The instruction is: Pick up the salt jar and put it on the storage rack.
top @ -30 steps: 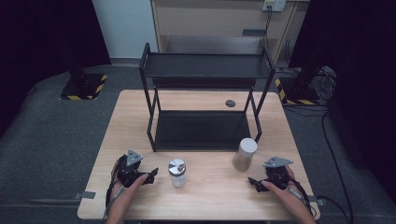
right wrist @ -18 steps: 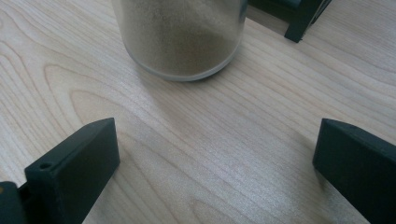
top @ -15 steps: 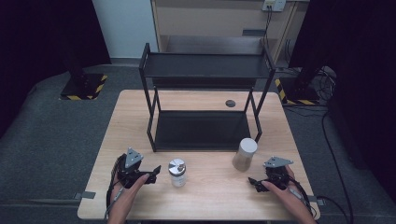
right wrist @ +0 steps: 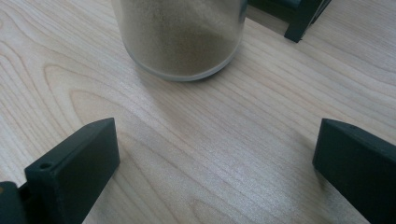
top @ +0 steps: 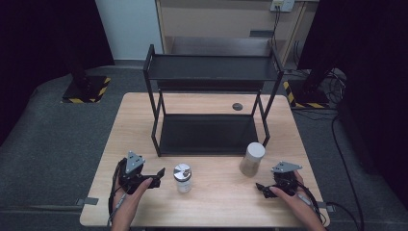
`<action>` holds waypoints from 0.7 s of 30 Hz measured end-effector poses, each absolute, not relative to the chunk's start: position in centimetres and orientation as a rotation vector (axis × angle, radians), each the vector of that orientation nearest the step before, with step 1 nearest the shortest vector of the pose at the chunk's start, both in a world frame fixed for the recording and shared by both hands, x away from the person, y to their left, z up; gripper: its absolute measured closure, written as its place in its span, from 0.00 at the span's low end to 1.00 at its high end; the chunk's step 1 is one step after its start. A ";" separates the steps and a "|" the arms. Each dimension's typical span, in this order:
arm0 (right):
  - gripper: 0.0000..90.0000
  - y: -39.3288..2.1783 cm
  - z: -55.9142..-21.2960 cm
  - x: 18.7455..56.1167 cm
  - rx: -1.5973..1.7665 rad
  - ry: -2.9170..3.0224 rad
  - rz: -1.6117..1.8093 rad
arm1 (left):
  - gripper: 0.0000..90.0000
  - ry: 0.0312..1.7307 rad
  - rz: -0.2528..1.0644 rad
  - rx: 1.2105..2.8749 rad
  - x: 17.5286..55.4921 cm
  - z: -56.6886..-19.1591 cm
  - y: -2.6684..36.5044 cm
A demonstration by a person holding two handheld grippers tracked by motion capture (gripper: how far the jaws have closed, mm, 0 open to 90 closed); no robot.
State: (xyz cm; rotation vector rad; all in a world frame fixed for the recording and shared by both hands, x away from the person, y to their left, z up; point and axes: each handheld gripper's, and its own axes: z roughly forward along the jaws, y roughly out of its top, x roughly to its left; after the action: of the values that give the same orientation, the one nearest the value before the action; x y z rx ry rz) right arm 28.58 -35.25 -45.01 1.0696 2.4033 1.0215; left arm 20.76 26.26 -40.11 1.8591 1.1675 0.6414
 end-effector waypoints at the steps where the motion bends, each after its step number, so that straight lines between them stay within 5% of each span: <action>1: 0.02 -35.3 -45.0 28.6 1.070 2.403 1.022 | 0.01 1.165 0.643 1.859 20.7 -40.1 26.2; 21: 0.02 -35.3 -45.0 28.6 1.069 2.404 1.022 | 0.01 1.123 0.659 1.825 19.9 -38.7 25.9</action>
State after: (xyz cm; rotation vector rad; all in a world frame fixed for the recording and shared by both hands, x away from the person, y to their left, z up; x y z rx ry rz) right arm 28.59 -35.26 -45.01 1.0693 2.4037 1.0221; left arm 19.86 25.93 -38.73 1.8255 1.1234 0.6592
